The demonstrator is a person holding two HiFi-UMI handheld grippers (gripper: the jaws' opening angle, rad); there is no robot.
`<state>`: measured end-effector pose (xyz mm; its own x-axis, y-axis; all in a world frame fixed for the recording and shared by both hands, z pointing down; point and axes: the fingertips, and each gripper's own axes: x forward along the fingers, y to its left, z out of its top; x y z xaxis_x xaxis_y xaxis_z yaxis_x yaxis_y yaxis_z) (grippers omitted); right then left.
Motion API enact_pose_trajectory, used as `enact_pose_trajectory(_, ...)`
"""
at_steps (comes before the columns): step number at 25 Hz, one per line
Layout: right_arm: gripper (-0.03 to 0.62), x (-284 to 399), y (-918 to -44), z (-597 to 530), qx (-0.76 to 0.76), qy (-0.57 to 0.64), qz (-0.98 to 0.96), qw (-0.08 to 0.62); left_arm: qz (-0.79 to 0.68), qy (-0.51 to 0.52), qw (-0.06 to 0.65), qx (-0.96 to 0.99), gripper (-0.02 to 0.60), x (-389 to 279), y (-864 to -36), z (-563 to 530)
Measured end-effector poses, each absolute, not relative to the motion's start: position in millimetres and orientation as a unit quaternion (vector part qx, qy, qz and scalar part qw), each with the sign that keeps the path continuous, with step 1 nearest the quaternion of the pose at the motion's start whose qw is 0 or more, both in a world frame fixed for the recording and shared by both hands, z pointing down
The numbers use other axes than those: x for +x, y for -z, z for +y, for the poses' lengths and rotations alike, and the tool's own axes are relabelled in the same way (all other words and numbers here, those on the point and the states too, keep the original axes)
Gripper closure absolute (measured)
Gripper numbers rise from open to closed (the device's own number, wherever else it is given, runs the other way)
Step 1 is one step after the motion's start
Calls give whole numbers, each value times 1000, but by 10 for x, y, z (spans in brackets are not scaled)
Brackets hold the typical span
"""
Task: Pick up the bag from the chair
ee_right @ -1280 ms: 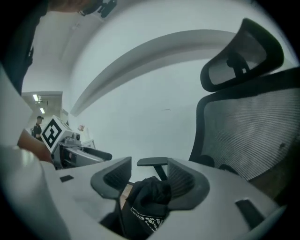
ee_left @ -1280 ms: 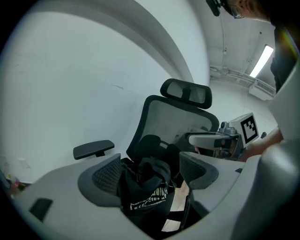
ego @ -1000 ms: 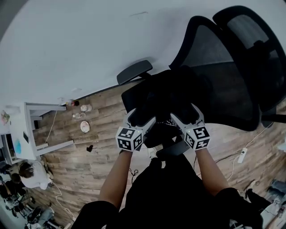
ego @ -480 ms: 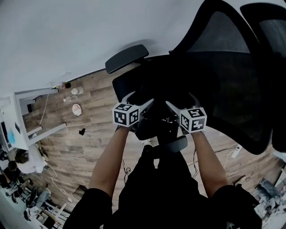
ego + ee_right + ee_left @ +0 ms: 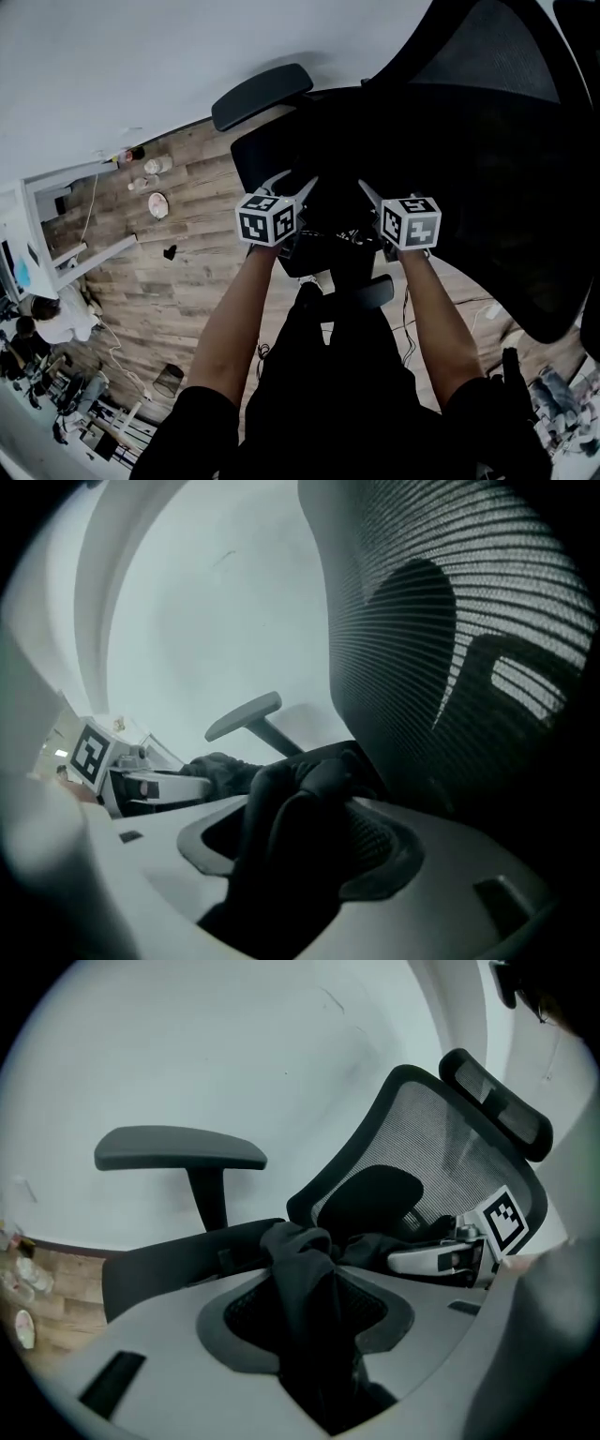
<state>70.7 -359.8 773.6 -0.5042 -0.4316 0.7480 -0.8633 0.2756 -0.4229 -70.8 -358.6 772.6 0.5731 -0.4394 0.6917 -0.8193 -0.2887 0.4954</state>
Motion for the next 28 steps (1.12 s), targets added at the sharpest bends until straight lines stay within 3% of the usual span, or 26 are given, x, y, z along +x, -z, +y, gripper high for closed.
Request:
enact_pose_trajectory(1,332,735,-7718,-3617,434,-415,-758,256,-413,-217,428,774,411,-709,-7704,-3603)
enact_pose_trajectory(3,391,772,-7680,-3642,442,-397,-762,257,-418,-209,416,780,466,-711,-7641,-3632)
enact_pose_trajectory(7,459,790,-7534,-3640,451,-359,-775,259,-418,-176,401,796,497,-706,-7477,-3634)
enact_pose_trajectory(28,503,773,-6411,-3555,479,-205,-834,185,-399,-129,258,870,508,-622,-6398,-3495)
